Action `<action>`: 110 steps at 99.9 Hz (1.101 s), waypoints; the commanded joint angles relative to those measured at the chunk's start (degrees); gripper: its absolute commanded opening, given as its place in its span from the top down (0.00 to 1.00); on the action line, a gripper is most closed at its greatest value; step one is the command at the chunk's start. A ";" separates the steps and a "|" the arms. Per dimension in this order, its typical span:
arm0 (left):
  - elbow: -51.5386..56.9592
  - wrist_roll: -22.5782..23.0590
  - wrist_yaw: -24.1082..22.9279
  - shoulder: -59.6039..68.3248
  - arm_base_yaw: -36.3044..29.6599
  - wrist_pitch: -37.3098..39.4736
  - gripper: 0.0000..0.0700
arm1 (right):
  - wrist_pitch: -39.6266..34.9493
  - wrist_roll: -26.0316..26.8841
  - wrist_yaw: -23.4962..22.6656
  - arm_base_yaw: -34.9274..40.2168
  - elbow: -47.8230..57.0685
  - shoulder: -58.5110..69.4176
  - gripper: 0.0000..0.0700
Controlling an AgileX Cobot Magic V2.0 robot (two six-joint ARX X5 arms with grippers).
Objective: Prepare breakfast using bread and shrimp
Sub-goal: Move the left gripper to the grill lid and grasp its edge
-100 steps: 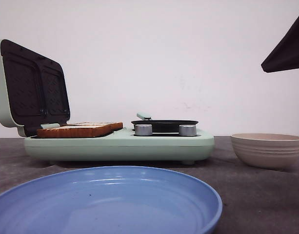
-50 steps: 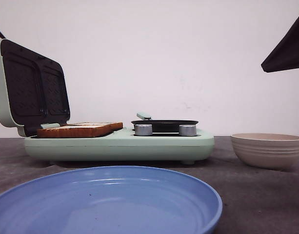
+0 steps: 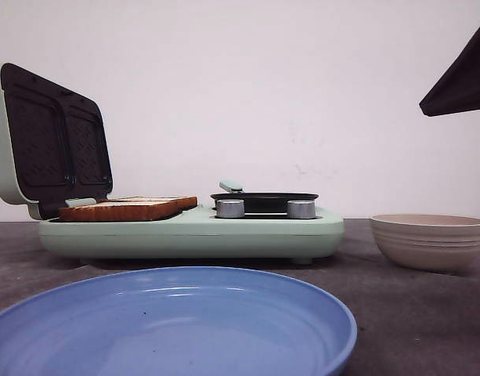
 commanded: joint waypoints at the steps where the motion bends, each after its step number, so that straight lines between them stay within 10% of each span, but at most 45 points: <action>1: 1.53 0.63 0.57 0.74 0.07 0.72 0.45 | 0.59 -0.74 -0.07 0.39 0.15 0.22 1.00; 55: 1.53 0.46 2.91 1.25 -1.64 2.16 0.58 | 0.59 -0.35 -0.07 0.39 0.15 0.22 1.00; 87: 1.53 0.68 2.67 1.68 -2.82 2.36 0.97 | 0.59 -0.37 -0.07 0.39 0.15 0.22 1.00; 110: 1.53 0.63 2.82 1.68 -2.84 2.34 0.99 | 0.57 -0.39 -0.07 0.39 0.15 0.22 1.00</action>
